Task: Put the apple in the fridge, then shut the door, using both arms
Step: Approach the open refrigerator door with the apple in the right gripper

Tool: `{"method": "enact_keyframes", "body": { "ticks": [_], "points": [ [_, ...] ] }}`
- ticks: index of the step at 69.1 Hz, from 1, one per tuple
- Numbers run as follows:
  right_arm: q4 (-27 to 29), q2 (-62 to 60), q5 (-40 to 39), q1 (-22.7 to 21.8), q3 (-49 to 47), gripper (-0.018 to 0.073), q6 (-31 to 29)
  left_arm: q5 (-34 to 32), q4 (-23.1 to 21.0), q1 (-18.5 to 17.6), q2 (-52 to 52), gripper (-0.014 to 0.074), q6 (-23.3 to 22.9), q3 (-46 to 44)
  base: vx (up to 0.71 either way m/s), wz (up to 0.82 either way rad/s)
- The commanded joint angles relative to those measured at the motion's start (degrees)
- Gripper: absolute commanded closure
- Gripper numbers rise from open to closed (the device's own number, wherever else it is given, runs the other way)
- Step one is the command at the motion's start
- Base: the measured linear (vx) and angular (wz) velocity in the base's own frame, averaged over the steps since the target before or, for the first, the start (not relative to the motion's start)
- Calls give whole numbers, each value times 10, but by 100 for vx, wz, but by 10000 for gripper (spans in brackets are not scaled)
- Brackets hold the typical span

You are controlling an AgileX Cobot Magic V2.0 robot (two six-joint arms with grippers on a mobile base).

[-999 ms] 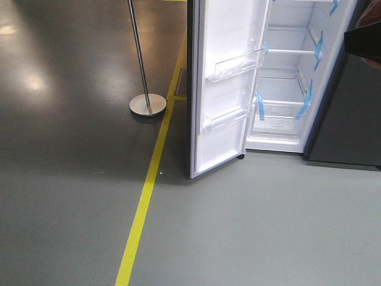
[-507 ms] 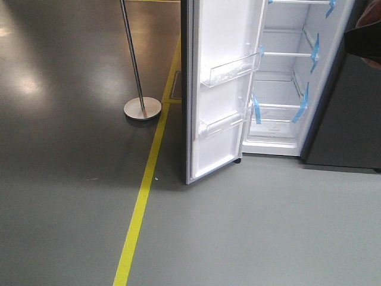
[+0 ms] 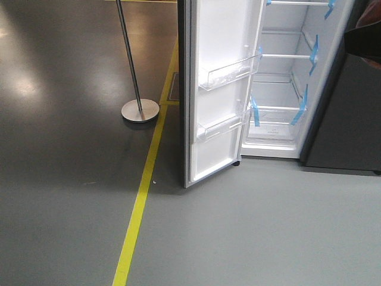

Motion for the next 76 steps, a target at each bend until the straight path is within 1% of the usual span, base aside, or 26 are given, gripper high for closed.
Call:
{"method": "enact_keyframes", "body": {
  "ticks": [1, 76],
  "points": [
    [10, -8, -44, 0, -17, 483, 1, -40, 0, -1, -9, 604, -4, 9, 5, 0],
    [10, -8, -44, 0, -17, 483, 1, -40, 0, -1, -9, 604, -4, 9, 8, -2]
  ]
}}
